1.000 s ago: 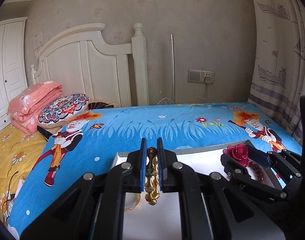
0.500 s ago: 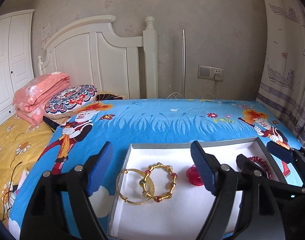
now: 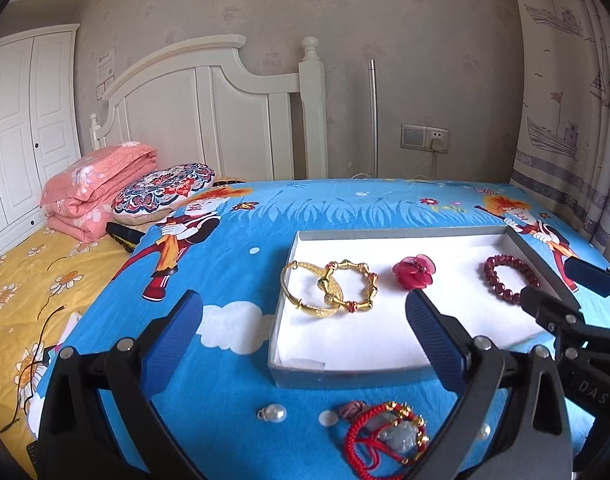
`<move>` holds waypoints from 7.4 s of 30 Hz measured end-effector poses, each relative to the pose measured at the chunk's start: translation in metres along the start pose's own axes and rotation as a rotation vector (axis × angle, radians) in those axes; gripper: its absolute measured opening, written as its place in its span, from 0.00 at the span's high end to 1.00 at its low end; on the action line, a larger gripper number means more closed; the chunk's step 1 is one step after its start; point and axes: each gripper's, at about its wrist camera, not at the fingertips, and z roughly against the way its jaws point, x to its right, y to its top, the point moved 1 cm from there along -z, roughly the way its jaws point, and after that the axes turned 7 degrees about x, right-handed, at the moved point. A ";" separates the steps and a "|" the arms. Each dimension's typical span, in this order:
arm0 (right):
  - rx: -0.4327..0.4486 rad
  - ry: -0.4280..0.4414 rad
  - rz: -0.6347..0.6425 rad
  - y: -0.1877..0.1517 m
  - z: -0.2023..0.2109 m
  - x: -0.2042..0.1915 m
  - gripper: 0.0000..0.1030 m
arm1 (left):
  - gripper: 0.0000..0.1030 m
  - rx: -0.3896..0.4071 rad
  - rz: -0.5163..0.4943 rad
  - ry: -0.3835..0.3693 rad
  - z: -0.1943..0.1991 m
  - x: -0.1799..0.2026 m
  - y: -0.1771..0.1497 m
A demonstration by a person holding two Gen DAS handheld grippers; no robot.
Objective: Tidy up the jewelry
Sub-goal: 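Withdraw both open tools from the tray back over the remaining jewelry, then grasp the red string bracelet with jade charm with the left tool, then grasp the gold ring with the right tool while the left tool holds the red bracelet, then carry the red bracelet with the left tool while the right tool carries the ring into the tray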
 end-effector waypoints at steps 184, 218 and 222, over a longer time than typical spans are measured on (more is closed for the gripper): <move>0.147 -0.043 0.023 -0.018 0.063 -0.004 0.63 | 0.95 0.122 -0.012 -0.140 0.060 0.036 0.003; -0.036 -0.101 -0.008 0.038 -0.080 0.011 0.63 | 0.95 -0.096 0.003 -0.068 -0.086 0.059 0.049; -0.059 -0.102 -0.014 0.035 -0.089 0.013 0.63 | 0.95 -0.112 -0.006 -0.047 -0.095 0.059 0.047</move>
